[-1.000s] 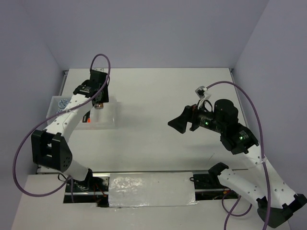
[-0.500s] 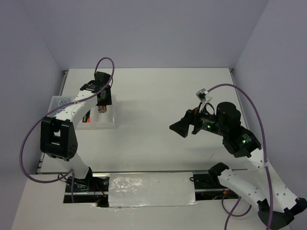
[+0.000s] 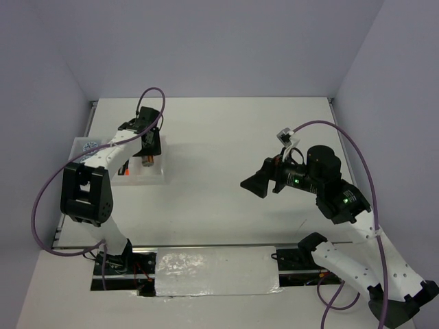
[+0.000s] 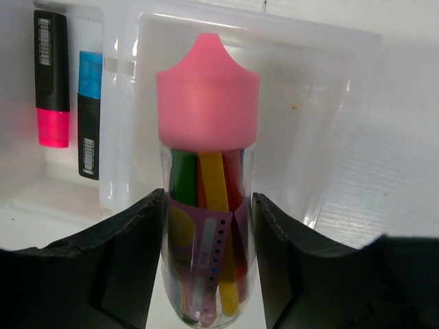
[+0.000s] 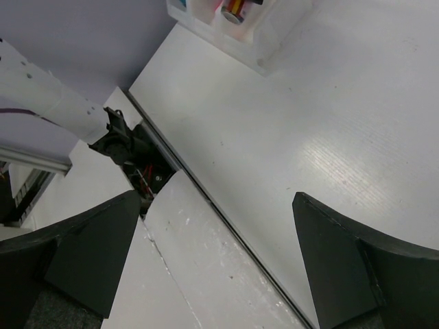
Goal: Sort the stationery into containers
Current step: Place the stationery in the storage box, then reset both arms
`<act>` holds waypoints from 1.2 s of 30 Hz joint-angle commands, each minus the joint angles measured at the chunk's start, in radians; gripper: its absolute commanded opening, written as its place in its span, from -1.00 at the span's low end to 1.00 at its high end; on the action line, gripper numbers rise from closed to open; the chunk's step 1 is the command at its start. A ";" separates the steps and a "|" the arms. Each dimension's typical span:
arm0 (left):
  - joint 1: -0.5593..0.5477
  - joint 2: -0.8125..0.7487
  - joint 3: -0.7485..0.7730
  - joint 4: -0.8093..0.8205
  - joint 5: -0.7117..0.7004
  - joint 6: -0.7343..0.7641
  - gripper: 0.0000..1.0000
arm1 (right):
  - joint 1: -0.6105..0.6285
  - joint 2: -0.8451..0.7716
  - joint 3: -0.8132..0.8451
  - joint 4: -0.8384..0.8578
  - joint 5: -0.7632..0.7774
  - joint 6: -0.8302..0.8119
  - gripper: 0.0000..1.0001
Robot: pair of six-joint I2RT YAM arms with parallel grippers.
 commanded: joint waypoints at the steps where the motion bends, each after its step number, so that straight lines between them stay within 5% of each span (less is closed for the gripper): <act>1: 0.008 -0.005 0.000 0.018 -0.022 -0.020 0.28 | -0.005 -0.001 0.006 0.050 -0.024 0.002 0.99; 5: 0.008 -0.031 0.000 0.003 -0.046 -0.024 0.63 | -0.004 -0.004 0.010 0.036 -0.017 -0.006 0.99; 12: 0.008 -0.108 0.009 -0.055 -0.089 -0.043 0.78 | -0.004 -0.009 0.045 -0.011 0.026 -0.035 0.99; 16: 0.008 -0.323 -0.032 -0.072 -0.023 -0.052 0.83 | -0.004 -0.038 0.101 -0.109 0.150 -0.071 0.99; 17: 0.008 -0.371 -0.041 -0.085 -0.004 -0.051 0.99 | -0.002 -0.045 0.117 -0.131 0.237 -0.075 0.99; 26: 0.008 -0.812 -0.015 -0.296 -0.097 -0.002 0.99 | -0.004 -0.180 0.399 -0.421 0.903 -0.115 1.00; 36: 0.008 -1.155 -0.058 -0.383 -0.057 -0.025 0.99 | -0.004 -0.344 0.553 -0.573 0.927 -0.201 1.00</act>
